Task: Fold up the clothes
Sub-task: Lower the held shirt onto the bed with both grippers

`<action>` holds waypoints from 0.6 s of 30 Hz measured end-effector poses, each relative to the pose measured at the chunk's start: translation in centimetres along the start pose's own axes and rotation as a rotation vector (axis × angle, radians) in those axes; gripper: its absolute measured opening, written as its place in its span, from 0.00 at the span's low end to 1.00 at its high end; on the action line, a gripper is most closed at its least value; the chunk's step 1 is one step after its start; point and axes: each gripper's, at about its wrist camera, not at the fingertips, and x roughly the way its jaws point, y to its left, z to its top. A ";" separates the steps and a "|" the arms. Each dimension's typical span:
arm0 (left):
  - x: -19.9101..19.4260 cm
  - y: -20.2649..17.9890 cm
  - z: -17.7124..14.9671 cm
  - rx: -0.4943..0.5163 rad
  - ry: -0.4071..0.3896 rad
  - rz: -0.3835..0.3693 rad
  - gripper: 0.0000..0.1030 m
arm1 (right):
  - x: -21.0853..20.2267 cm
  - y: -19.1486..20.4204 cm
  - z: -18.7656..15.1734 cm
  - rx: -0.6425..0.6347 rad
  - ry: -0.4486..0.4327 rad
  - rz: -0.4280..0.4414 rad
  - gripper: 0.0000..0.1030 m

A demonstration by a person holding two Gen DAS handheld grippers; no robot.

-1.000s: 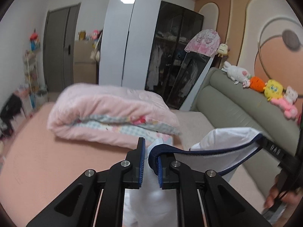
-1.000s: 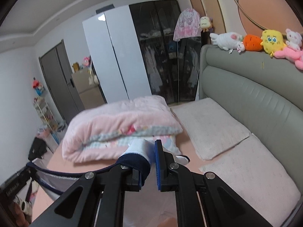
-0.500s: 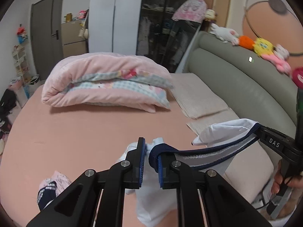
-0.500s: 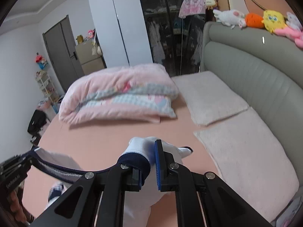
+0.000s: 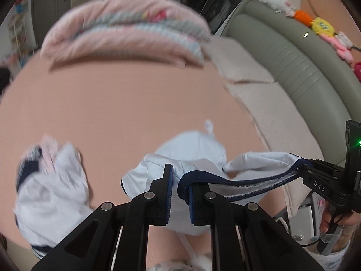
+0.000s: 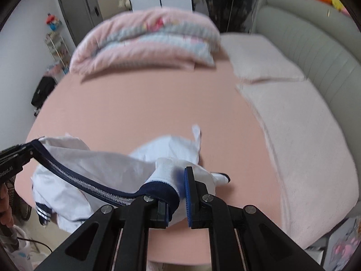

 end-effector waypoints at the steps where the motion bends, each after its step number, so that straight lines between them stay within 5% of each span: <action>1: 0.8 0.2 -0.6 -0.010 0.019 0.000 0.10 | 1.0 -0.2 -0.6 0.012 0.021 0.007 0.07; 9: 7.0 1.5 -3.7 -0.079 0.150 -0.003 0.10 | 6.6 -1.4 -3.3 0.056 0.123 -0.002 0.07; 18: 10.4 1.1 -4.8 -0.029 0.191 0.027 0.10 | 10.8 -1.9 -4.2 0.060 0.188 -0.020 0.08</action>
